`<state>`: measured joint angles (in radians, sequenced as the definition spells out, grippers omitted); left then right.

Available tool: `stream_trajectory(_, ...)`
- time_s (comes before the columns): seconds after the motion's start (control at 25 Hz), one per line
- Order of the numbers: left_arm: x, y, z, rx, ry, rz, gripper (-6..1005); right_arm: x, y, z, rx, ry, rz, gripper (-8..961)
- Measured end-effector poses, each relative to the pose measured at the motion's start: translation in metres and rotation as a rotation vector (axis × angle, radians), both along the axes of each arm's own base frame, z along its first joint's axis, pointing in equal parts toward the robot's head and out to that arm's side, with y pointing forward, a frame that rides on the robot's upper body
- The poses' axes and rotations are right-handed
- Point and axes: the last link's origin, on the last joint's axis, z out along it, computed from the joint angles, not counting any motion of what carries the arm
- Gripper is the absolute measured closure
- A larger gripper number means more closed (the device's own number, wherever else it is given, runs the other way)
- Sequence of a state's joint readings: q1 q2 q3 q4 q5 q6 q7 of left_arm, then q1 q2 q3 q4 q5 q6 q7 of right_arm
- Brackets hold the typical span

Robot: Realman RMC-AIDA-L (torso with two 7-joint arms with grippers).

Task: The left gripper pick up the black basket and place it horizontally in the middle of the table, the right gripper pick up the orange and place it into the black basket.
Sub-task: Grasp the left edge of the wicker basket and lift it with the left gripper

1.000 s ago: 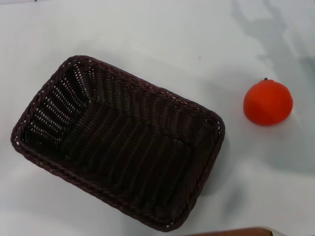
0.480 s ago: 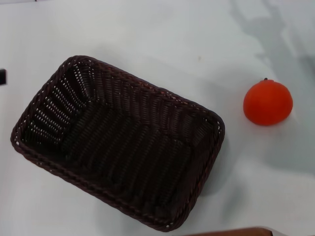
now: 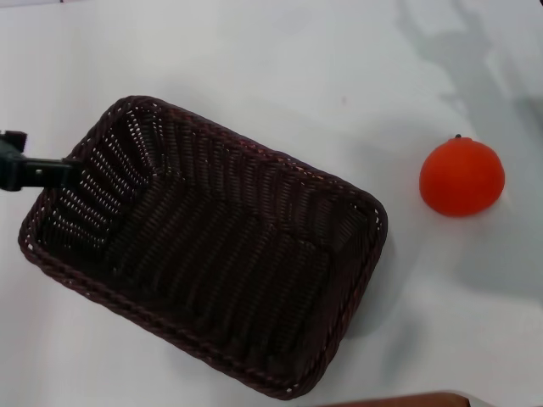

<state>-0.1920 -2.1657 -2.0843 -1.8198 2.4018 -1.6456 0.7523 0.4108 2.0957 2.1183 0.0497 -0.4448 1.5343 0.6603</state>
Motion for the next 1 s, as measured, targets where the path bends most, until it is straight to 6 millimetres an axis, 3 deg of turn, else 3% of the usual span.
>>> stream_trajectory(0.44,0.007,0.023,-0.046,-0.122,0.185,-0.001,183,0.006,-0.003,0.004,0.016,0.021,-0.026,-1)
stream_trajectory(0.68,0.017,0.027,-0.058,-0.164,0.229,-0.024,221,0.009,-0.003,0.003,0.014,0.025,-0.048,-1)
stream_trajectory(1.0,0.002,0.034,-0.073,-0.257,0.260,0.051,297,0.012,-0.001,0.001,0.003,0.024,-0.073,-1)
